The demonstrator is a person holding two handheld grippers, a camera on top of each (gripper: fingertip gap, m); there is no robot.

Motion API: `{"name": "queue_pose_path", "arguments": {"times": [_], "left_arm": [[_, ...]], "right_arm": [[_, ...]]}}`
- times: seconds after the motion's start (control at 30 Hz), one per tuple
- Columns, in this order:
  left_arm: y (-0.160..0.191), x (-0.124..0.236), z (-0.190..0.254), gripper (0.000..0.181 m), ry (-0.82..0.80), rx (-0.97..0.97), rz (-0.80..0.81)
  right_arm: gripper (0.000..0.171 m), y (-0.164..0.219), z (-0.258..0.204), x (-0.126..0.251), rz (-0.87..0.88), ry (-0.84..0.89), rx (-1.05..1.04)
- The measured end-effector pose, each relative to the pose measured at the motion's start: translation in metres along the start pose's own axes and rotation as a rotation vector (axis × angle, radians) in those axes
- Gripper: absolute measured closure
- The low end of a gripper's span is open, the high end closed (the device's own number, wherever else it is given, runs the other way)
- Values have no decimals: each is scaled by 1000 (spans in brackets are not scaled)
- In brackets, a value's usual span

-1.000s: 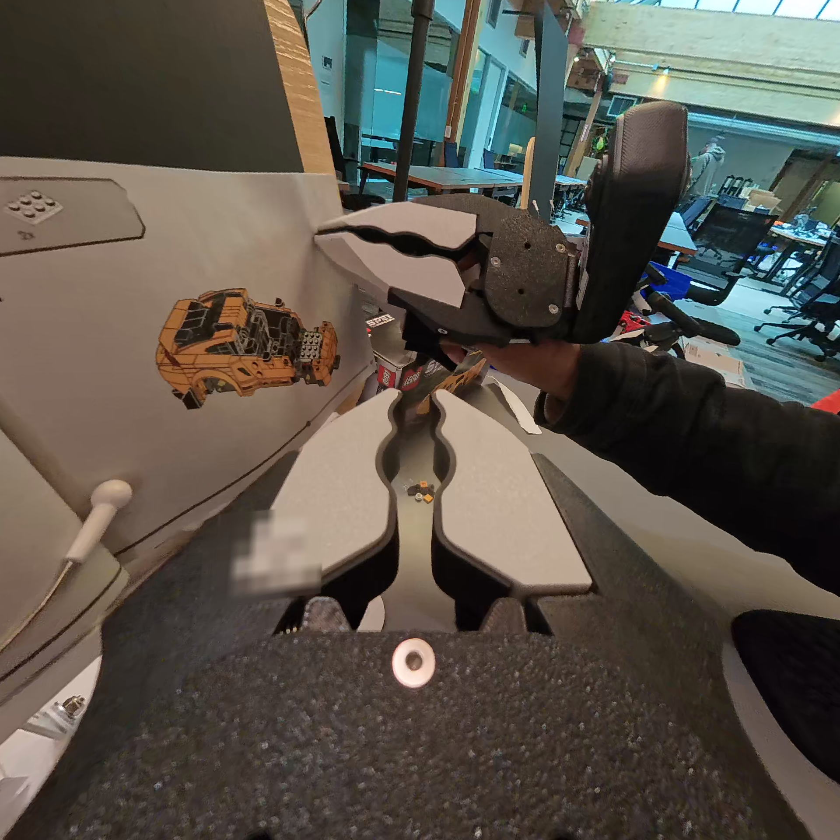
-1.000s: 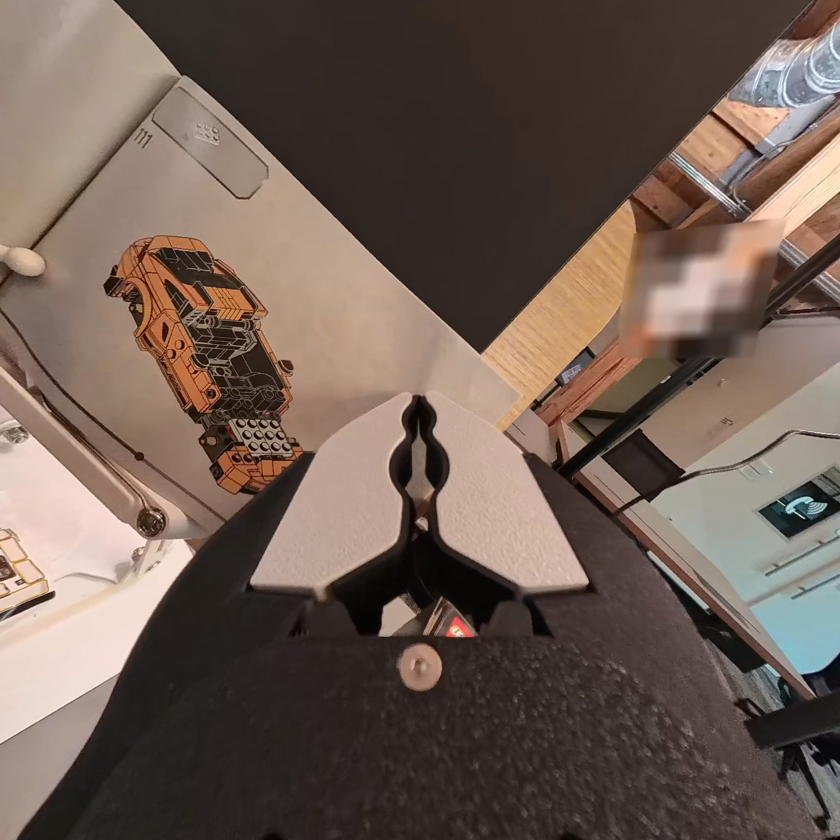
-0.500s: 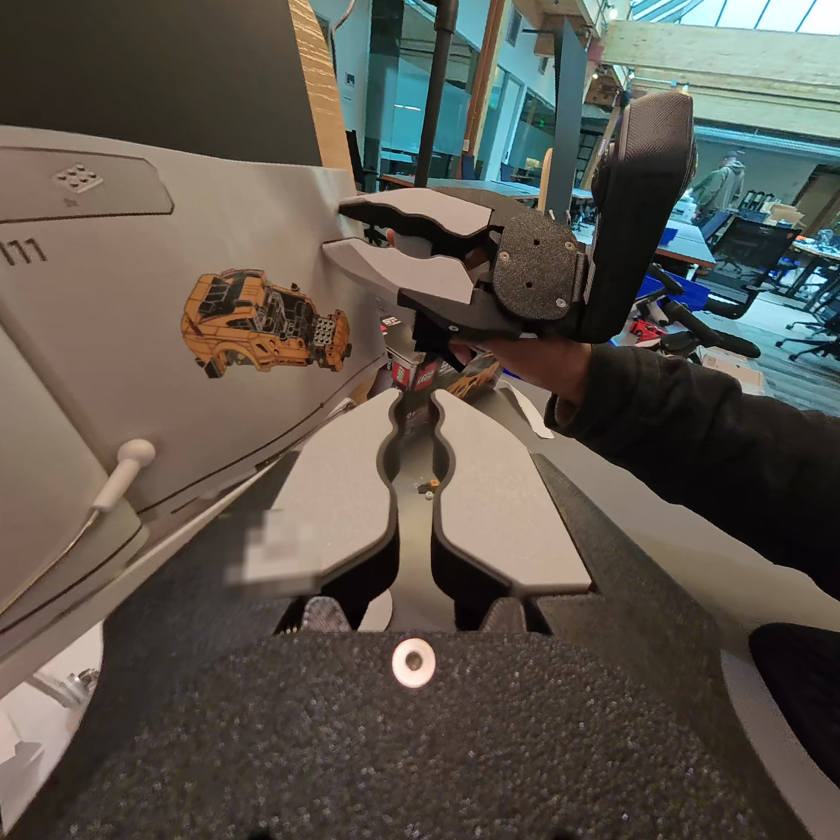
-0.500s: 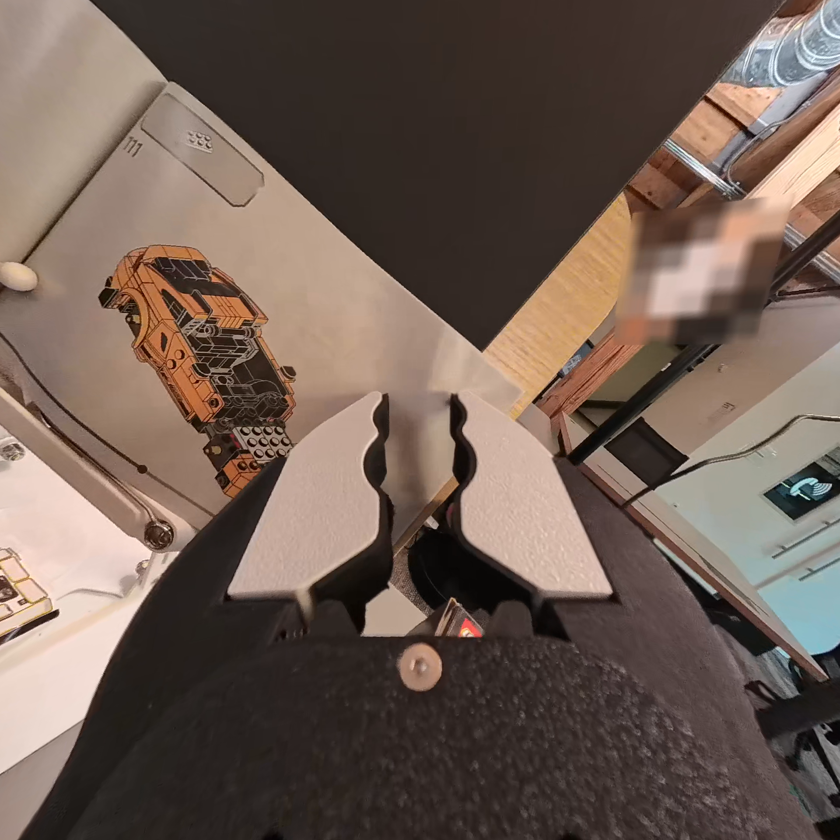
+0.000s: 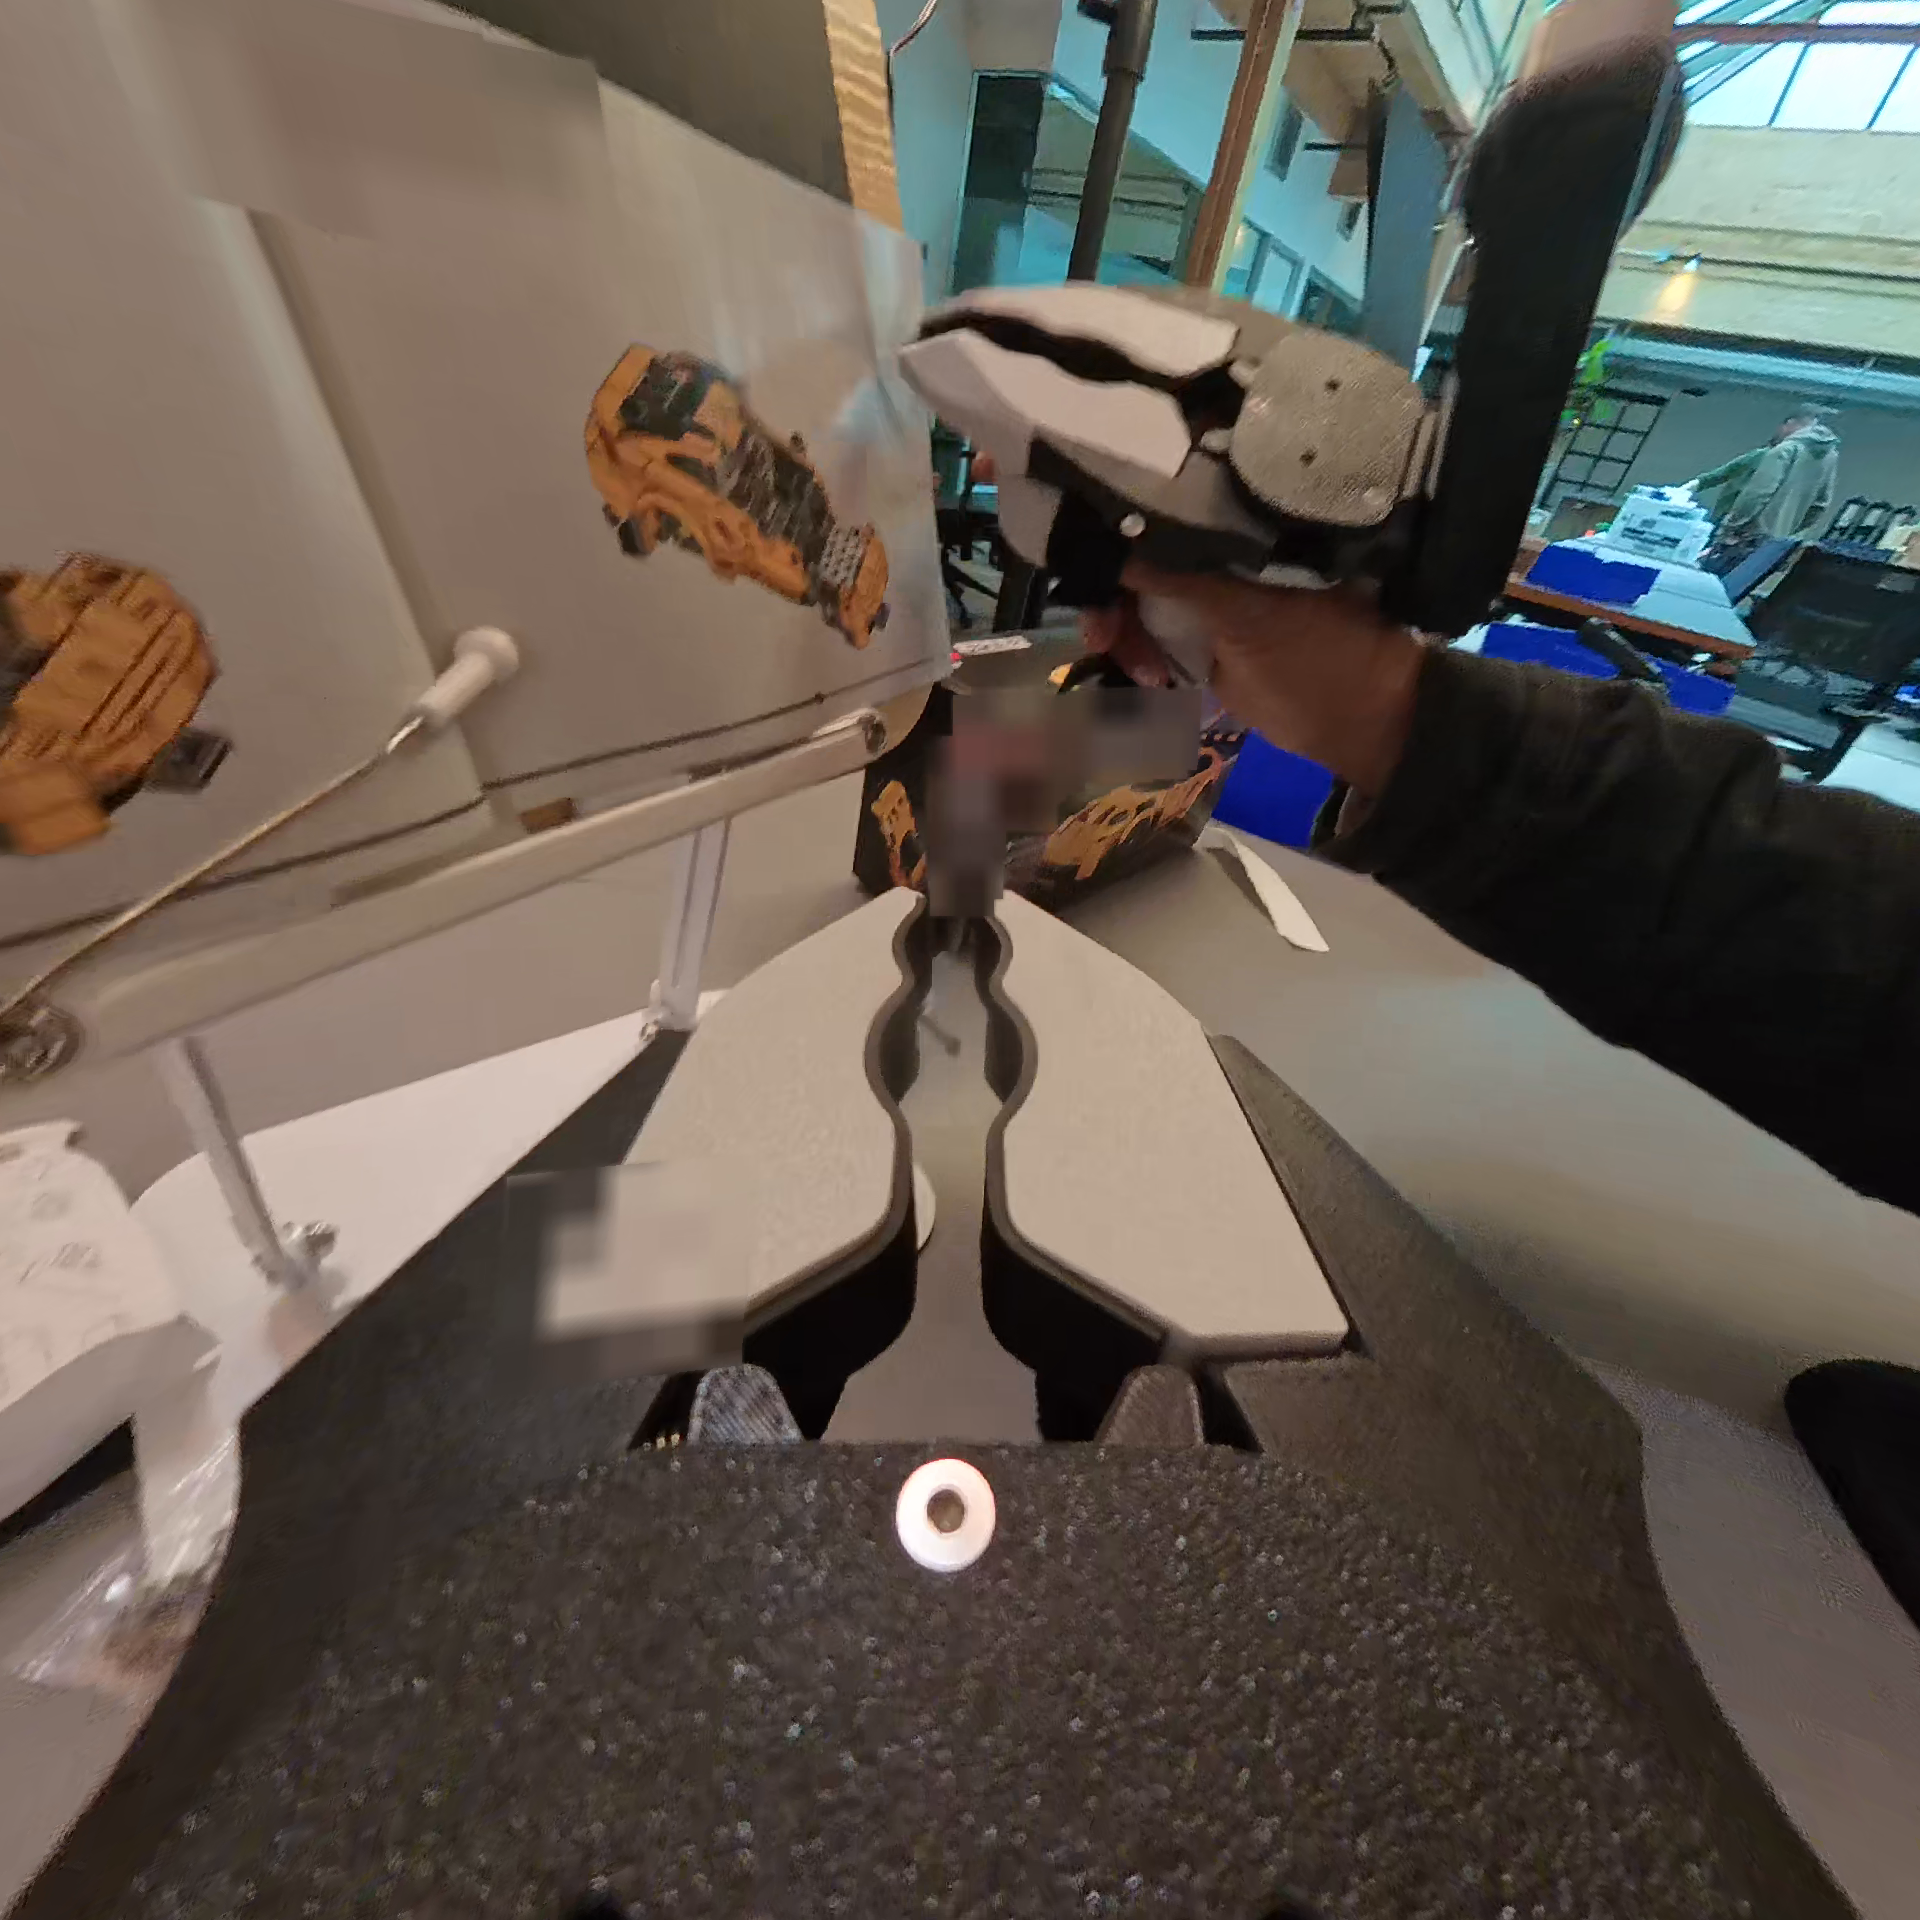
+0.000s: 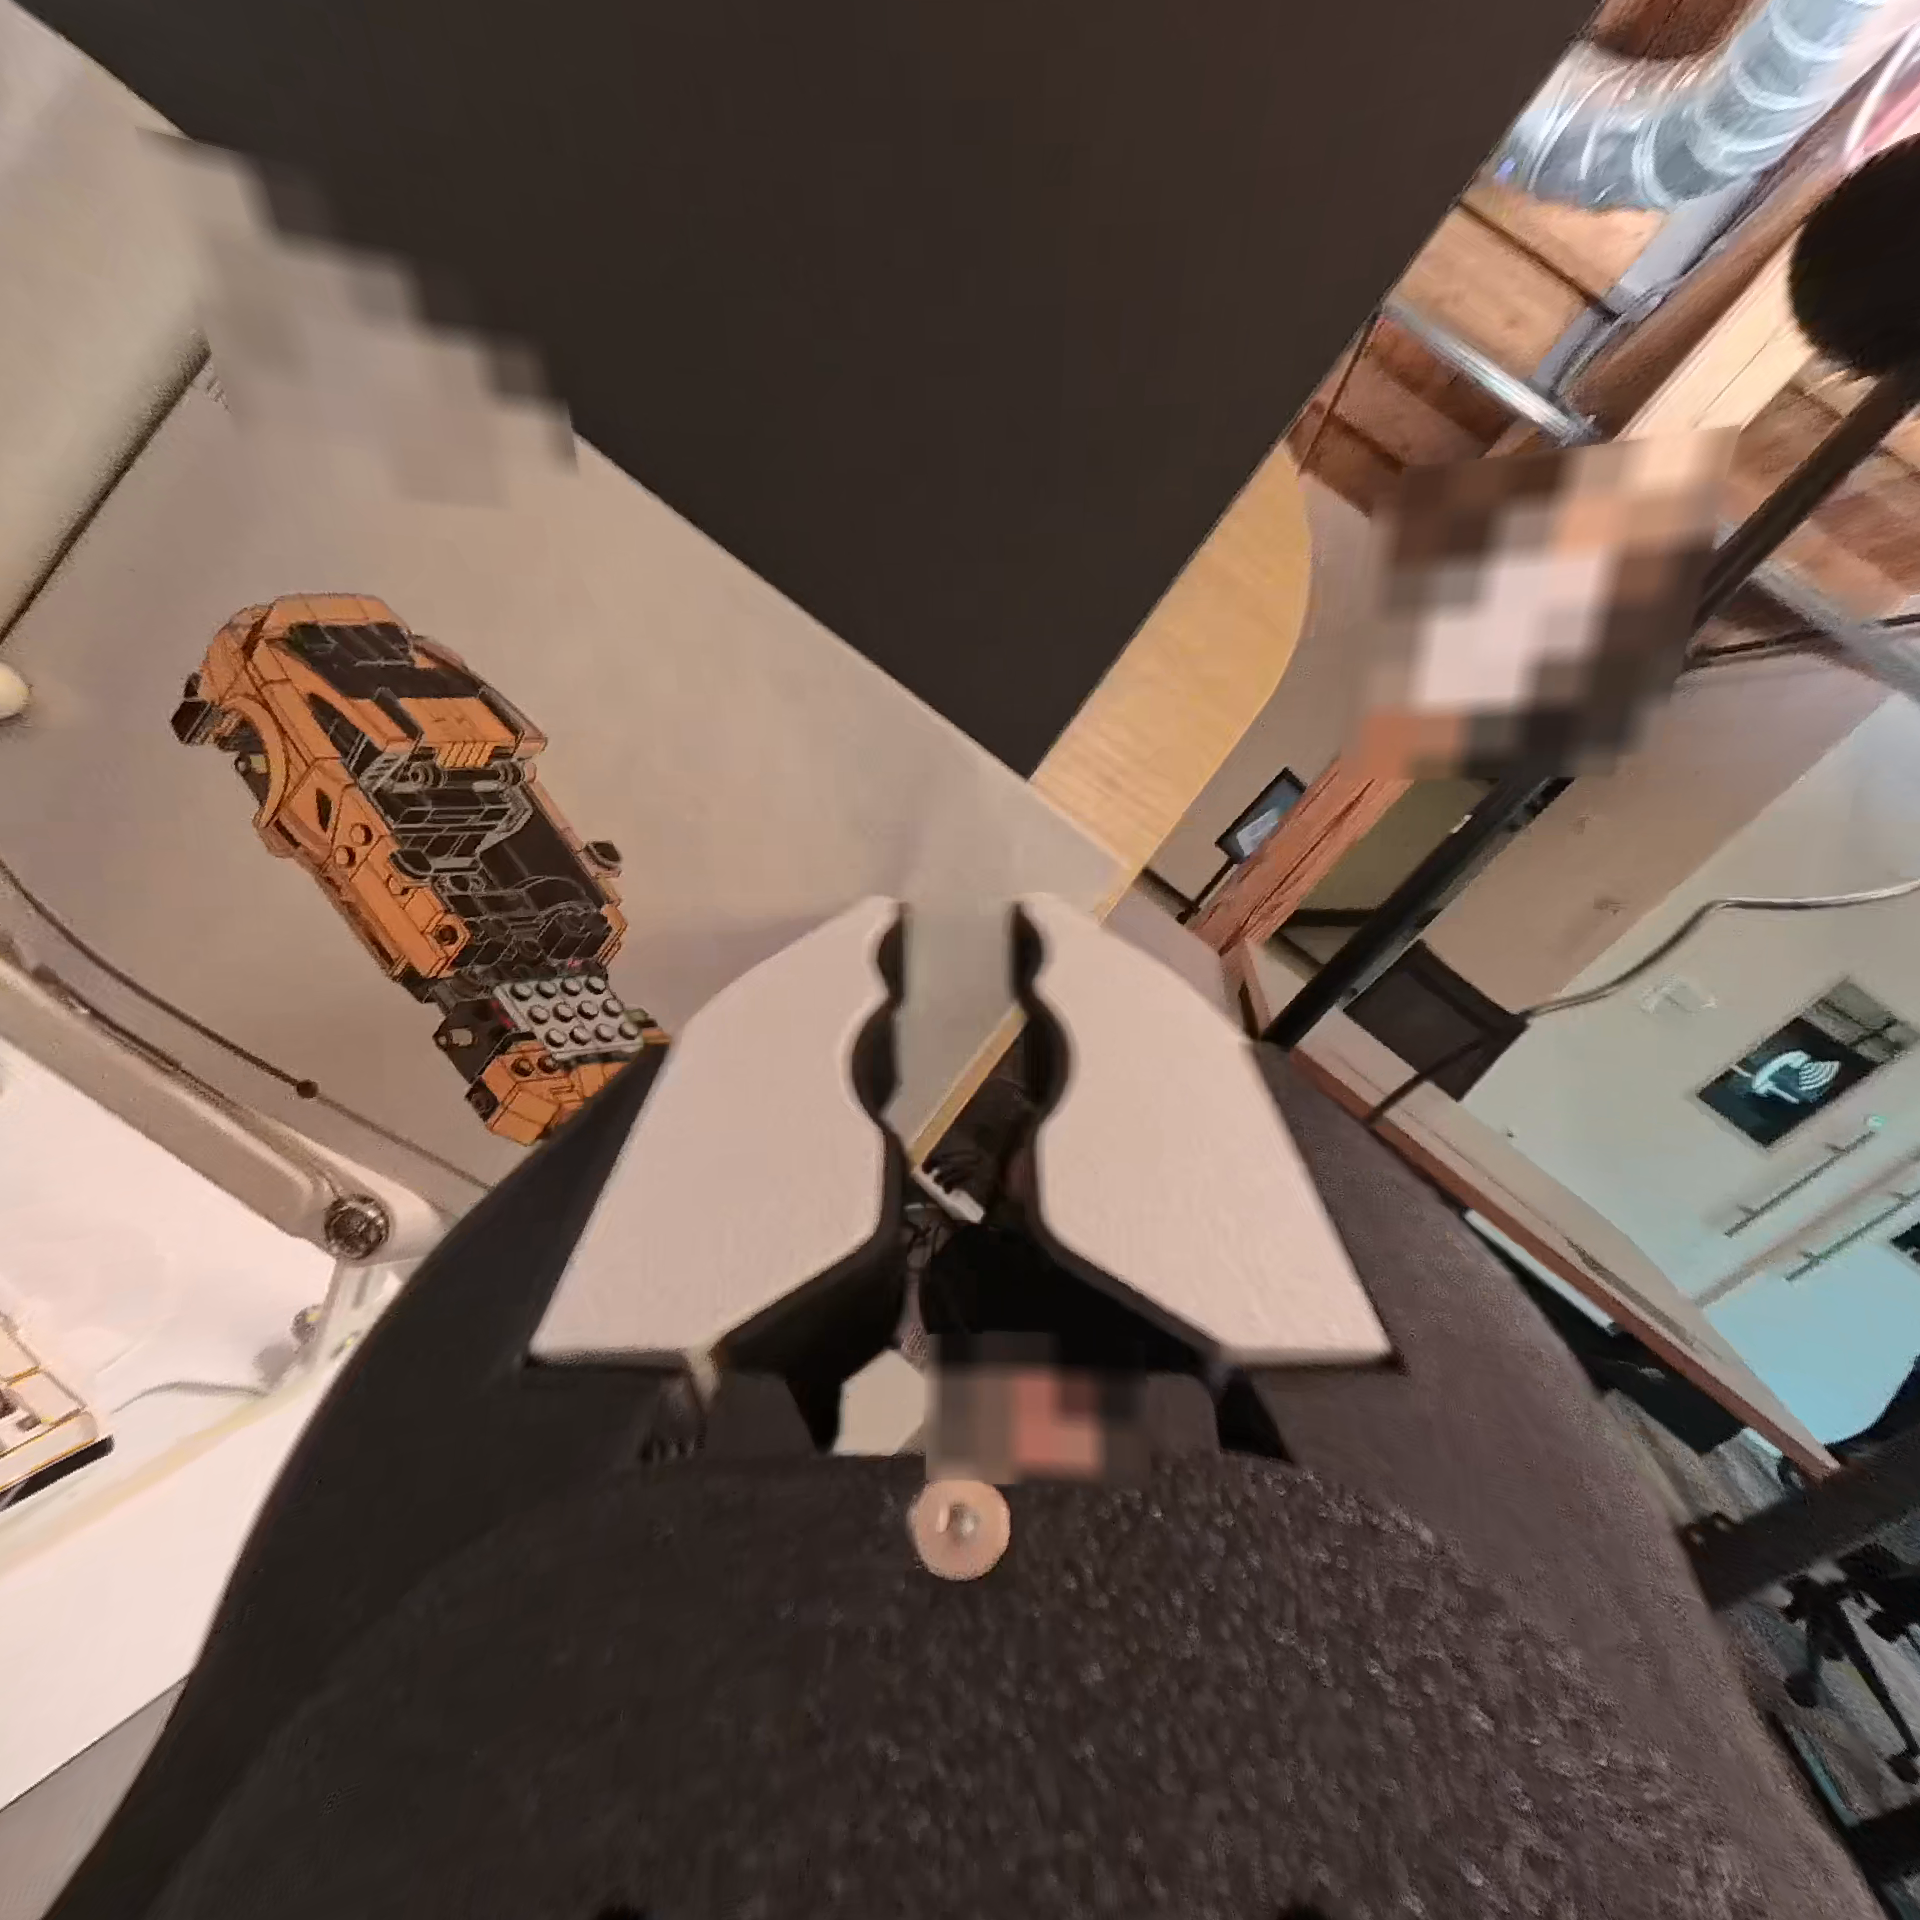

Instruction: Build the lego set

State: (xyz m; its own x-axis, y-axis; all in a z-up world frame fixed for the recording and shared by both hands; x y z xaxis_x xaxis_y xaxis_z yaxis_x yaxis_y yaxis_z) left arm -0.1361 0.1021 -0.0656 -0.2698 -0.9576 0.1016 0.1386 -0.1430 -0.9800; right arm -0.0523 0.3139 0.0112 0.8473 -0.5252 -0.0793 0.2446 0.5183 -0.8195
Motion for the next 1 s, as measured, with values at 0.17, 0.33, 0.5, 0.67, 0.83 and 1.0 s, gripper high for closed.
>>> {"name": "queue_pose_path", "arguments": {"times": [0.17,0.33,0.5,0.67,0.83,1.0], "left_arm": [[26,31,-7,175,-53,31,-16],[44,55,-5,174,-75,34,-31],[47,54,-3,174,-78,-2,-43],[54,51,-4,174,-76,2,-63],[58,50,-4,174,-73,10,-72],[59,50,-4,174,-70,12,-74]], "right_arm": [[115,1,1,-11,-48,-32,9],[138,1,-9,-16,-54,-56,45],[149,1,-14,-14,-50,-68,46],[134,-5,-3,-10,-27,-11,58],[125,-5,4,-19,-35,-49,-13],[136,-3,-1,-19,-21,-56,-15]]}}
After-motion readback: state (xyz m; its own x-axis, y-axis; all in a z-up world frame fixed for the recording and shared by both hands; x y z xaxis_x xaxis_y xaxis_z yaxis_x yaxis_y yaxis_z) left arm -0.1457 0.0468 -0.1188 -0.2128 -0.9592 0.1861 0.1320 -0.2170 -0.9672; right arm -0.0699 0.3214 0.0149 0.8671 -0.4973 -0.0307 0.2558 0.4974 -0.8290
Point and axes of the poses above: each gripper's, where its closed fingertips meet, x back along the fingers, y out of its underside, z = x × y across the jaws, the point moved 6 cm from there along x, back along the fingers, and after that the axes turned 3 degrees about -z, right-handed, at the moved point
